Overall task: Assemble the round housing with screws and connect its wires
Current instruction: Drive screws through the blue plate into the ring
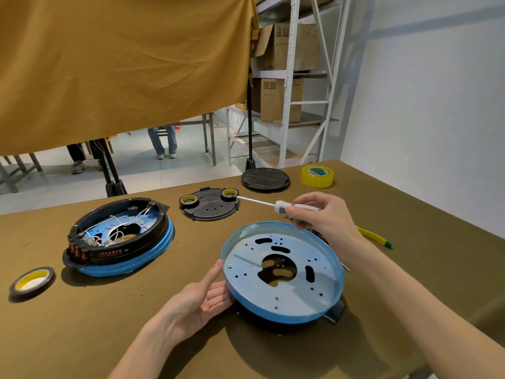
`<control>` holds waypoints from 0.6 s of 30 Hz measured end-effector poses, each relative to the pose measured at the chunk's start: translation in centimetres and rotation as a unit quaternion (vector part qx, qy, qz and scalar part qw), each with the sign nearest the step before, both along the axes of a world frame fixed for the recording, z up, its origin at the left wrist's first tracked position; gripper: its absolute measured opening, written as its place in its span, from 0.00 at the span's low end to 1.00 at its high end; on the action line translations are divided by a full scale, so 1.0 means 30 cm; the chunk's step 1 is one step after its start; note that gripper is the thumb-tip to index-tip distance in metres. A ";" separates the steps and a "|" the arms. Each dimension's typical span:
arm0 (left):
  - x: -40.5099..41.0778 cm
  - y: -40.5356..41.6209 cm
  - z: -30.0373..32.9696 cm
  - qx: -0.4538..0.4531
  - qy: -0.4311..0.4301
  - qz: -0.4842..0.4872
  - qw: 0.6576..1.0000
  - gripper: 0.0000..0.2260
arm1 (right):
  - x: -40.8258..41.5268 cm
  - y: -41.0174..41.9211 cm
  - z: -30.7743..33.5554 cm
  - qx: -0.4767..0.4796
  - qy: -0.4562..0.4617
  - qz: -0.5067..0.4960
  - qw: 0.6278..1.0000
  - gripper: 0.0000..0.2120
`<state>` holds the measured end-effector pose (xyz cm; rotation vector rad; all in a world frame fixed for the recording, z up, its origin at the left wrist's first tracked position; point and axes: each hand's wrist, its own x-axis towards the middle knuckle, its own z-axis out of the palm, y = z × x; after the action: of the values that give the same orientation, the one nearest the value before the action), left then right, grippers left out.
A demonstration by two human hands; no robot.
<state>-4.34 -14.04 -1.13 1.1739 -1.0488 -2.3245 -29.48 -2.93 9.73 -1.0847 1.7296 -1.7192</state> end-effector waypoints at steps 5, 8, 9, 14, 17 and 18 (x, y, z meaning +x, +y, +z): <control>0.000 -0.001 0.001 0.004 0.011 -0.015 1.000 0.32 | 0.017 -0.043 -0.039 -0.032 0.022 -0.009 0.999 0.13; 0.000 -0.001 -0.001 0.001 0.014 -0.017 1.000 0.31 | 0.033 -0.065 -0.063 -0.060 0.045 -0.003 0.997 0.11; -0.001 -0.001 -0.001 0.000 0.012 -0.016 1.000 0.31 | 0.041 -0.071 -0.068 -0.069 0.057 0.001 0.996 0.10; -0.006 -0.002 -0.003 -0.002 0.006 -0.003 1.000 0.33 | 0.086 -0.102 -0.069 -0.109 0.110 0.010 0.988 0.09; -0.007 -0.002 -0.005 -0.008 0.005 0.000 1.000 0.35 | 0.094 -0.121 -0.057 -0.121 0.118 0.003 0.986 0.09; -0.008 -0.002 -0.006 -0.009 0.004 -0.001 1.000 0.36 | 0.094 -0.126 -0.053 -0.122 0.118 0.003 0.985 0.09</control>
<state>-4.57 -14.10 -1.31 1.1572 -1.0652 -2.3143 -26.66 -6.73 8.14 -1.4502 1.6786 -1.9012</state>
